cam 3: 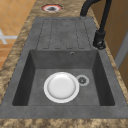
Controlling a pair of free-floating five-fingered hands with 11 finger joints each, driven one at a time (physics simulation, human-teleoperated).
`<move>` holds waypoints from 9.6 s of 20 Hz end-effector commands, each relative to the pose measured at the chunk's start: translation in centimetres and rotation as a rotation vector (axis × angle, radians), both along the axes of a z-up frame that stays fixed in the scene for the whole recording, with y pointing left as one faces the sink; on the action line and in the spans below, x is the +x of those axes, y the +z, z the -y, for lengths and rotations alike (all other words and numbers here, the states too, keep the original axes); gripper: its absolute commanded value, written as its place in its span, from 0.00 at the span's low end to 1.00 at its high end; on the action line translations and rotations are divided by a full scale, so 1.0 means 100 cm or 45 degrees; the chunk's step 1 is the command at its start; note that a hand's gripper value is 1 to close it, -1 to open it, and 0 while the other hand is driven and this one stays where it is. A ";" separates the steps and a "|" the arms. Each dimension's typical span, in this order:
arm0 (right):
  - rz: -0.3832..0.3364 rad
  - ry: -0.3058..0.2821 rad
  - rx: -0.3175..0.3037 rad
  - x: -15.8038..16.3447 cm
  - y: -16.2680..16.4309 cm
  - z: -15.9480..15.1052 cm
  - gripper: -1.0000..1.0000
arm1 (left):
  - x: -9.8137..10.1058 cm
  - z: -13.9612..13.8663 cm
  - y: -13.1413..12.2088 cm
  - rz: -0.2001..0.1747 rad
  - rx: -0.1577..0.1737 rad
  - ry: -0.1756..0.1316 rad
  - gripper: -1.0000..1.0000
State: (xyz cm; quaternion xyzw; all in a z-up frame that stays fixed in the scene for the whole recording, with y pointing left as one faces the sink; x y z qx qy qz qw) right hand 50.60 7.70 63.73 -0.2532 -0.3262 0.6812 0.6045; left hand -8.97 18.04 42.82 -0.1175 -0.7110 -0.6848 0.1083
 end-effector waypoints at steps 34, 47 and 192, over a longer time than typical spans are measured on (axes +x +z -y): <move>0.171 0.053 -0.098 0.027 -0.062 -0.007 0.00 | 0.000 0.000 0.000 0.000 0.000 0.000 0.50; 0.402 0.038 -0.108 0.004 -0.051 -0.012 1.00 | 0.000 0.000 0.000 0.000 0.000 0.000 0.50; 0.702 0.017 0.045 -0.217 -0.489 0.274 1.00 | 0.000 0.000 0.000 0.000 0.000 0.000 0.50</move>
